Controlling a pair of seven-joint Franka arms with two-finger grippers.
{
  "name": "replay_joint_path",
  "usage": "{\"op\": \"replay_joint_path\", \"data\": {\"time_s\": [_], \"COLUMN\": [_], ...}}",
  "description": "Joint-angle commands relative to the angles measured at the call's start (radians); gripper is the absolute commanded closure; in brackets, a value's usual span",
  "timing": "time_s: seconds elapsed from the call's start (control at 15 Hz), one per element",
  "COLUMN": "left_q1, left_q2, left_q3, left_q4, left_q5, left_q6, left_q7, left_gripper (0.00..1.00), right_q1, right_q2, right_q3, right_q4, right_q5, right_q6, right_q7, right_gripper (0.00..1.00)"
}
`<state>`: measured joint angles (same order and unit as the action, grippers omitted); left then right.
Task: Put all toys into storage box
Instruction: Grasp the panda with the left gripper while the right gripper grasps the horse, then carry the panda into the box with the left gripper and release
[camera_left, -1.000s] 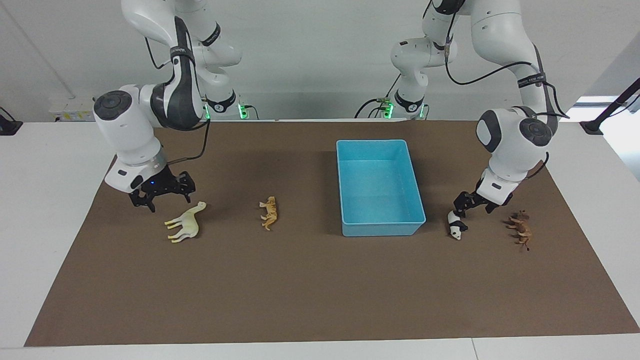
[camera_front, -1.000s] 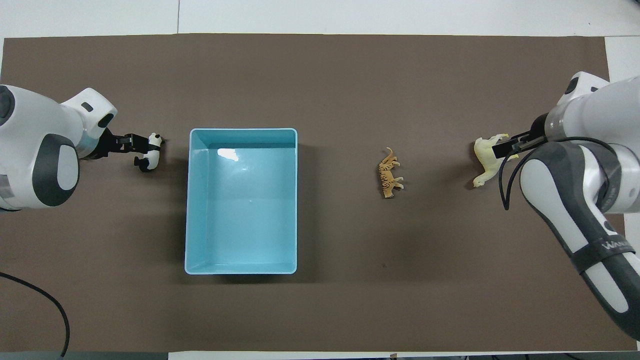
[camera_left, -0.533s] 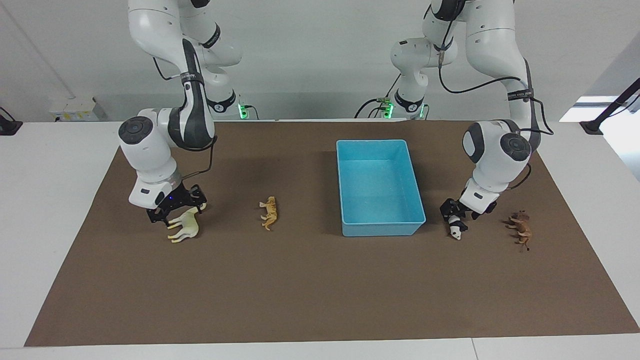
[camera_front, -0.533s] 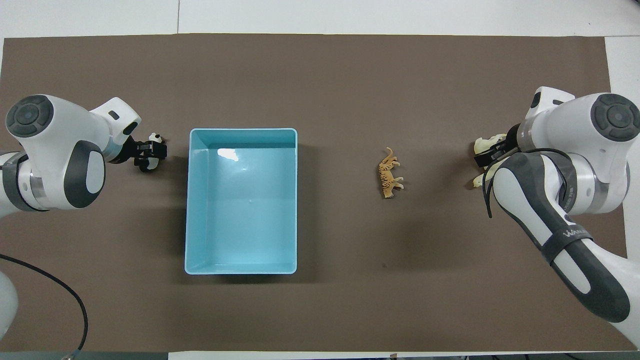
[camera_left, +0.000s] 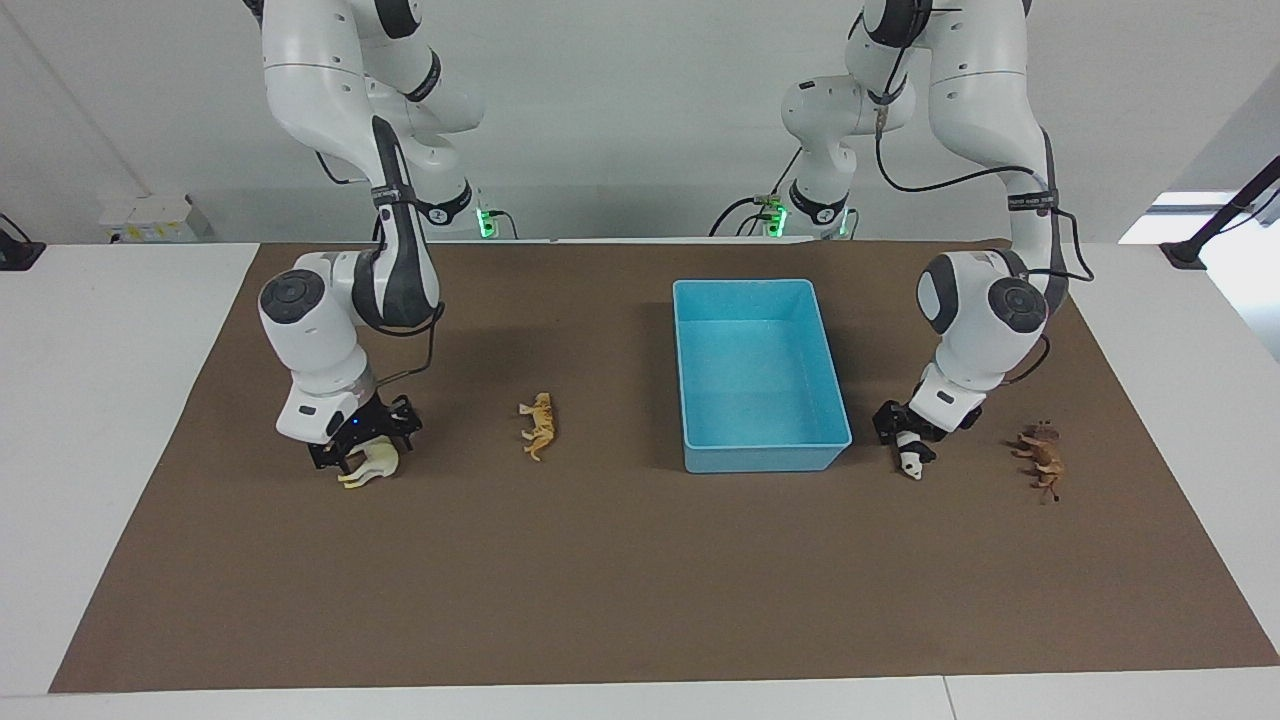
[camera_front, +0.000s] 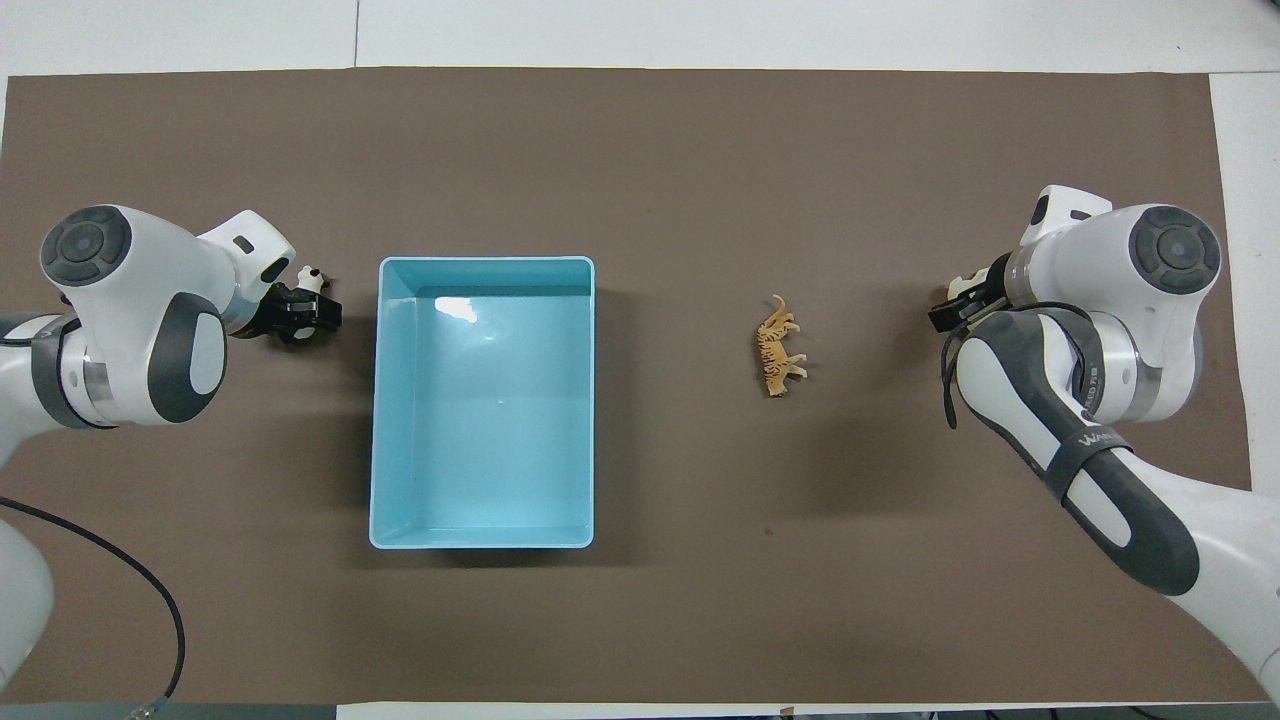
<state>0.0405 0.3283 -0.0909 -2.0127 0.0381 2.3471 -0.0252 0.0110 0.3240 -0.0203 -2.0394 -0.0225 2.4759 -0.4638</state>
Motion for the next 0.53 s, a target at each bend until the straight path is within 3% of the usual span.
{"op": "replay_joint_path", "data": {"time_s": [0.0, 0.07, 0.13, 0.4, 0.47], "left_q1": [-0.008, -0.007, -0.007, -0.013, -0.020], "left_q2": [-0.002, 0.000, 0.000, 0.023, 0.023], "left_q3": [0.010, 0.010, 0.010, 0.010, 0.010], "left_q4": [0.003, 0.015, 0.026, 0.154, 0.208], "left_q5": [0.016, 0.016, 0.014, 0.016, 0.016], "left_q6": [0.000, -0.015, -0.029, -0.171, -0.242], "left_q7": [0.001, -0.001, -0.002, -0.065, -0.090], "left_gripper": [0.47, 0.59, 0.64, 0.64, 0.64], "right_q1": [-0.012, -0.014, -0.019, -0.046, -0.048], "right_q2": [0.007, 0.007, 0.007, 0.004, 0.003], "right_q3": [0.003, 0.003, 0.003, 0.003, 0.003], "right_q4": [-0.007, -0.007, -0.007, -0.024, -0.030], "right_q5": [0.001, 0.001, 0.001, 0.001, 0.001], "right_q6": [0.037, 0.035, 0.037, 0.032, 0.035], "right_q7": [-0.018, -0.018, -0.016, -0.015, -0.013], "right_gripper": [0.00, 0.00, 0.00, 0.00, 0.07]}}
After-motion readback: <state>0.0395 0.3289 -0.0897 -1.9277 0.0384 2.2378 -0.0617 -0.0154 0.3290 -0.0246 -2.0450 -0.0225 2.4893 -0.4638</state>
